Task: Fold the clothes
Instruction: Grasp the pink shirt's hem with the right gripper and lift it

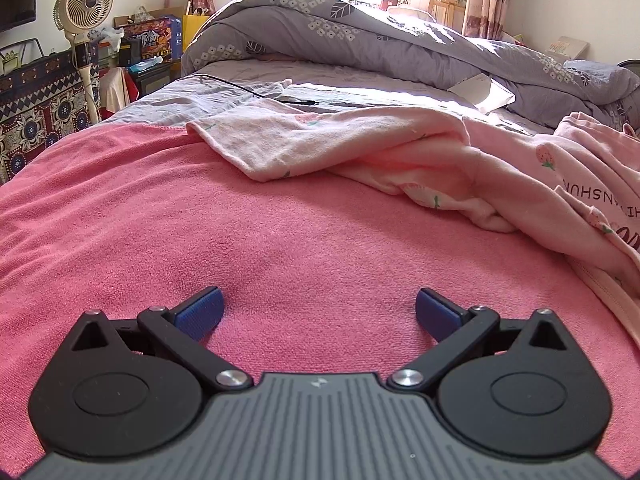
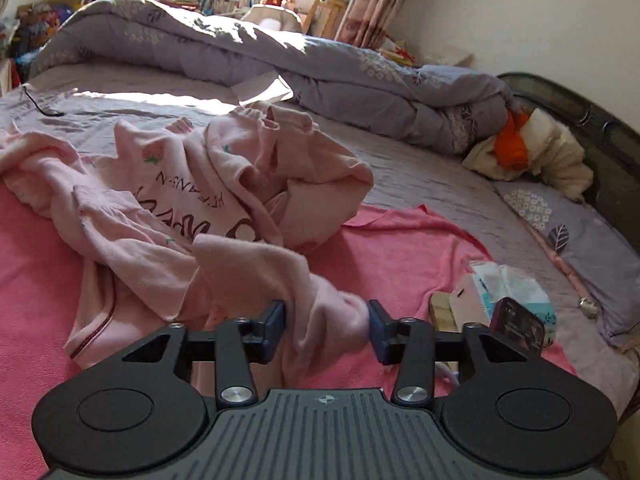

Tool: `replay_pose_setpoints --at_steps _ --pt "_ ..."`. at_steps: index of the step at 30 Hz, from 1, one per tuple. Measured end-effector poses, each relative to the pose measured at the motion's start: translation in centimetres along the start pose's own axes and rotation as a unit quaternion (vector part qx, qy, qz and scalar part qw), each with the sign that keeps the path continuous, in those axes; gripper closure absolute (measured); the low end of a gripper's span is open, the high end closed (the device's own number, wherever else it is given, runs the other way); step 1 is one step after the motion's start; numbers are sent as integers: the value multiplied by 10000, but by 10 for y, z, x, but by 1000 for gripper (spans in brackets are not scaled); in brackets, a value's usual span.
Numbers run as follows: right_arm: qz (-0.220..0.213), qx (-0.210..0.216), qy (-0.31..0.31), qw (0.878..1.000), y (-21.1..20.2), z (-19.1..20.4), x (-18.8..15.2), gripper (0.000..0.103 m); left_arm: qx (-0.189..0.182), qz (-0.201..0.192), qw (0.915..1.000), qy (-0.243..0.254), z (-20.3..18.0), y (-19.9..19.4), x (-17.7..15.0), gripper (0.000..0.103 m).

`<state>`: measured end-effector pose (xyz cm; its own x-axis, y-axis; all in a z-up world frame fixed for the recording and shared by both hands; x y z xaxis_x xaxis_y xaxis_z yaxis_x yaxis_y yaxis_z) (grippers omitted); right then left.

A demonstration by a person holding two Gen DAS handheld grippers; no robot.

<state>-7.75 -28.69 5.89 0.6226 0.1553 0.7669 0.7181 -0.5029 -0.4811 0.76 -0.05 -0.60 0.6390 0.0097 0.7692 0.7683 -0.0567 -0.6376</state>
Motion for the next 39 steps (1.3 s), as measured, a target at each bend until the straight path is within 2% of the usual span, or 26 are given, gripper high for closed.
replay_pose_setpoints --at_steps 2,3,4,5,6,8,10,11,12,13,14,15,17,20,22,23,24,25,27,29,31,33,35,37,38,39 --pt "-1093 -623 -443 9911 -16 18 2 0 9 3 10000 11 0 -1 0 0" --pt "-1586 -901 -645 9811 -23 27 6 0 14 4 10000 16 0 -1 1 0" --pt "-1841 -796 -815 9763 -26 36 12 0 18 5 10000 22 0 -1 1 0" --pt "-1992 -524 -969 9737 -29 44 18 0 23 7 10000 27 0 -1 1 0" --pt "-1967 -13 -1075 9746 -29 52 24 0 27 8 10000 32 0 -1 1 0" --pt "-1705 1022 -1204 9726 -19 75 32 2 19 4 10000 23 1 0 1 0" --pt "-1375 1370 -1564 9684 -1 111 35 16 11 1 10000 15 1 0 0 0" --pt "-1138 1377 -1678 9695 11 125 37 46 8 -1 10000 12 0 -2 -1 0" --pt "-874 1380 -1757 9708 24 136 39 92 5 -1 10000 13 -1 -3 -1 0" --pt "-640 1416 -1605 9747 33 139 39 98 -39 -17 10000 -45 -1 -3 -1 0" --pt "-418 1466 -1351 9790 39 139 38 97 -19 -4 10000 -24 -1 -3 0 0" --pt "-398 1465 -1091 9824 39 131 39 97 -1 8 10000 -5 1 -4 1 0" --pt "-609 1295 -546 9882 31 102 47 97 19 18 10000 18 0 -4 1 0" --pt "-835 53 167 9964 37 42 63 95 39 31 10000 39 0 -3 2 0" --pt "-630 -1182 444 9900 51 9 67 85 23 17 10000 22 0 -4 2 0" --pt "-479 -1590 506 9848 54 -3 65 78 6 1 10000 4 1 -4 2 0" --pt "-437 -1590 519 9849 51 -7 62 76 -12 -15 10000 -14 1 -4 2 0" --pt "-630 -1027 456 9917 39 -3 55 75 -30 -30 10000 -31 1 -4 2 0" --pt "-1080 552 150 9925 13 19 38 49 -64 -55 9999 -61 4 -7 3 0" --pt "-1079 1893 -510 9746 -1 62 27 44 -26 -186 9994 -306 15 -12 4 0" --pt "-972 2541 -1039 9566 -2 111 17 44 312 -436 9953 -802 32 -19 4 0" --pt "-869 2760 -1469 9459 11 159 13 44 500 -810 9886 -1170 46 -23 3 0" --pt "-988 2245 -1664 9551 33 196 21 43 539 -1309 9794 -1441 58 -27 3 0" --pt "-1090 1618 -1727 9655 63 230 35 37 622 -1836 9747 -1115 65 -36 2 0" --pt "-949 1493 -1533 9722 78 234 47 38 667 -1873 9745 -1036 65 -39 3 0" --pt "-738 1454 -1282 9782 90 233 60 70 728 -1766 9760 -1041 69 -40 2 0"
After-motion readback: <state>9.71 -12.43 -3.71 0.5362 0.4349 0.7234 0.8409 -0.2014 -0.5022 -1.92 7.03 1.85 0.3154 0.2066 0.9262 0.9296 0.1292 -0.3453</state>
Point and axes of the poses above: each gripper's, at about its wrist camera, not at the fingertips, and y roughly the way its jaws point, z to its left, x to its top, the point moved 1 cm from there along y, roughly the way its jaws point
